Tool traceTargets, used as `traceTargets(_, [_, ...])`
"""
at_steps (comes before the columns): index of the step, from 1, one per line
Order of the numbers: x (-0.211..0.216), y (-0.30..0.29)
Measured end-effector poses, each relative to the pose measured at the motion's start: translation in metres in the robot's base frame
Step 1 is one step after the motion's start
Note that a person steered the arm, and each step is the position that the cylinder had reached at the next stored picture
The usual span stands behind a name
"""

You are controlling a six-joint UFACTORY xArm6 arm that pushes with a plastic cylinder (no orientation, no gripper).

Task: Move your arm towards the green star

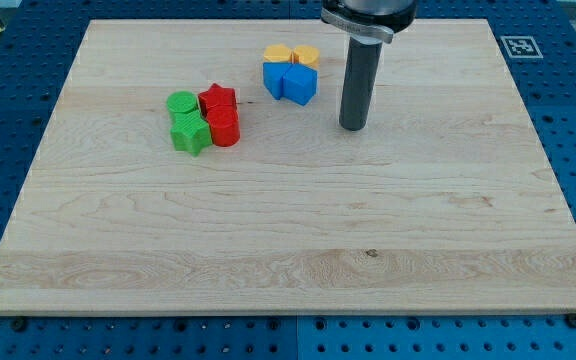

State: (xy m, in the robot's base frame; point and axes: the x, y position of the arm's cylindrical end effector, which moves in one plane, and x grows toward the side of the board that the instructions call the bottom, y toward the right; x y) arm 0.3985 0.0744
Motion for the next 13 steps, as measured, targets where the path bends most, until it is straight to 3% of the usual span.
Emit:
traceTargets(10, [0.013,0.0])
traceTargets(13, [0.084,-0.092])
